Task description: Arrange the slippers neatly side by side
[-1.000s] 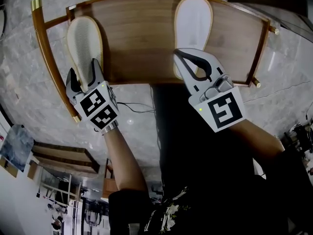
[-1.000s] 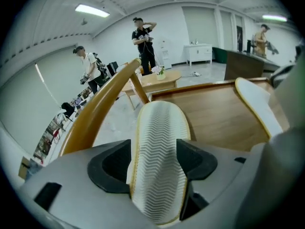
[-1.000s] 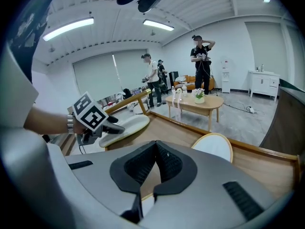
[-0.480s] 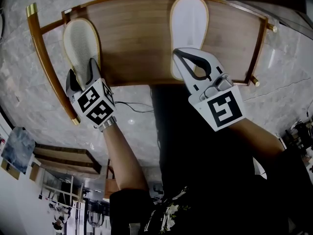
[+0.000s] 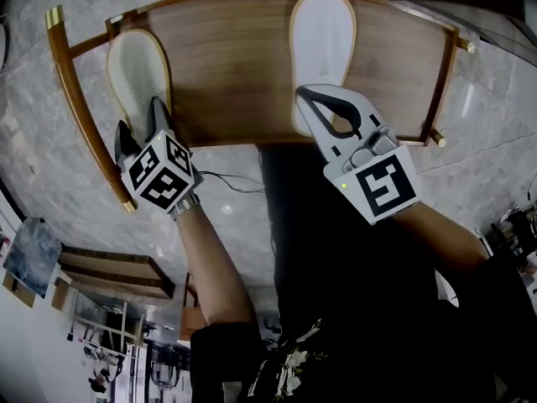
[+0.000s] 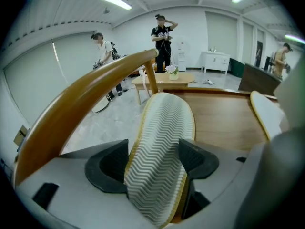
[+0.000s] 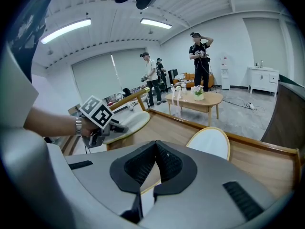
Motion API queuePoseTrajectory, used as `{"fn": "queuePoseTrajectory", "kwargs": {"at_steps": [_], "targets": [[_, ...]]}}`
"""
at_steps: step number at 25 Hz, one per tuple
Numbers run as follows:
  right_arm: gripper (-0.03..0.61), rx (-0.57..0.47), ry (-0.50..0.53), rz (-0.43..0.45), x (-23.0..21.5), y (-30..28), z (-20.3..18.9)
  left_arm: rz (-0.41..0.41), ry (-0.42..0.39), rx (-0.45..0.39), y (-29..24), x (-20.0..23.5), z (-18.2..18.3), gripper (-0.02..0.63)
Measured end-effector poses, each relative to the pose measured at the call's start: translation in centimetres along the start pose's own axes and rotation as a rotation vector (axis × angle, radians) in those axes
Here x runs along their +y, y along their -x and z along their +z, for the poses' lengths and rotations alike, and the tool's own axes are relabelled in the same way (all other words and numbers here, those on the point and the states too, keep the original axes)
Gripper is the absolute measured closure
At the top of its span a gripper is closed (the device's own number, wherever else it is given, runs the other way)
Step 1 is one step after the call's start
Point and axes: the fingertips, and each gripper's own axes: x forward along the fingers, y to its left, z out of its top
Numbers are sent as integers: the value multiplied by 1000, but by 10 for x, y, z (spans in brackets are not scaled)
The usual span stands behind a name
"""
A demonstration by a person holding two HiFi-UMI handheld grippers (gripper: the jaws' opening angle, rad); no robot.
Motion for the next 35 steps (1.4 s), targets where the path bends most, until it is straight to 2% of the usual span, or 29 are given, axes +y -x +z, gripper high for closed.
{"fn": "queuePoseTrajectory", "kwargs": {"at_steps": [7,17,18,21,26,30,35], "targets": [[578,6,-8,1,-3,0,-2,-36,37,21,-1,-1,0,310],[578,-7,-5,2,-6,-1,3,-39,-4,13,13,-9,8,311],[578,-7,-4,2,-6,-1,3,-37,-12,10,16,-11,9,326],[578,-6,-4,4,-7,-1,4,-27,-27,6,24,-17,9,427],[578,-9,-5,10,-8,-3,6,-44,-28,9,30,-26,9,456],[578,-6,-8,11,-10,-5,5,-58,-55,-11,38,-36,16,523],[578,-5,-6,18,-9,-6,6,-82,-84,-36,45,-46,22,555]]}}
